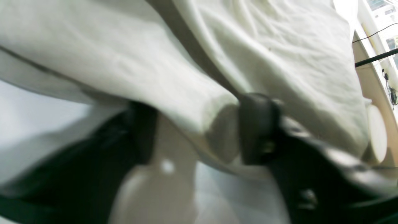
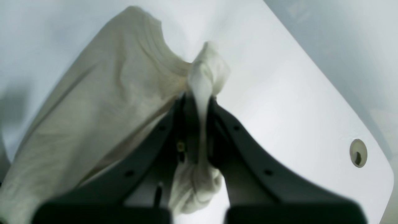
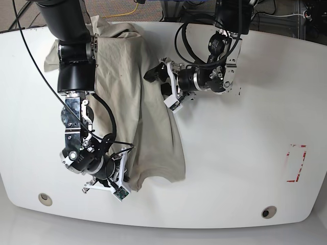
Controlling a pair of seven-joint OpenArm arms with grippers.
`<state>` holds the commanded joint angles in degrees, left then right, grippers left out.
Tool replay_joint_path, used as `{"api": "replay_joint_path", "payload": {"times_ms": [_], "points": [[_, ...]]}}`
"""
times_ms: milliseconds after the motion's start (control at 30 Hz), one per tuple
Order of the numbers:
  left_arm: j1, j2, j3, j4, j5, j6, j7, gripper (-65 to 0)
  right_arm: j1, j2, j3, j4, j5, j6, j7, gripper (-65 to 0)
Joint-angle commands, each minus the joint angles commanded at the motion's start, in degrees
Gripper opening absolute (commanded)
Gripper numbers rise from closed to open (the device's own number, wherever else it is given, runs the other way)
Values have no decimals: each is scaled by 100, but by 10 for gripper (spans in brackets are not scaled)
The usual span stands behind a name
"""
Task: Layout the t-shirt on the table in an organized manner, then fold the t-shirt properly
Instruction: 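Lift the shirt with both grippers and stretch it between them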
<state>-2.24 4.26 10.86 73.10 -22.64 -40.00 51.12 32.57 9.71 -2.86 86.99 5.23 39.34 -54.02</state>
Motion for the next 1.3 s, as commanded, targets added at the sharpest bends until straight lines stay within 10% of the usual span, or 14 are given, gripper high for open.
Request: {"api": "replay_joint_path", "payload": {"times_ms": [100,667,1300], "points": [[-26,0,0,-220,9,0,0,-650,0,9,0,9,0,0,0,-648],[-18,-826,-826,211,-26,0,-132,-644,-97,44,703,818,0,9,-26,-648],[-1442,-1785,-1925,3402,-35,0,1899,-643,615,369,686,941,9,9,-281,-647]]}}
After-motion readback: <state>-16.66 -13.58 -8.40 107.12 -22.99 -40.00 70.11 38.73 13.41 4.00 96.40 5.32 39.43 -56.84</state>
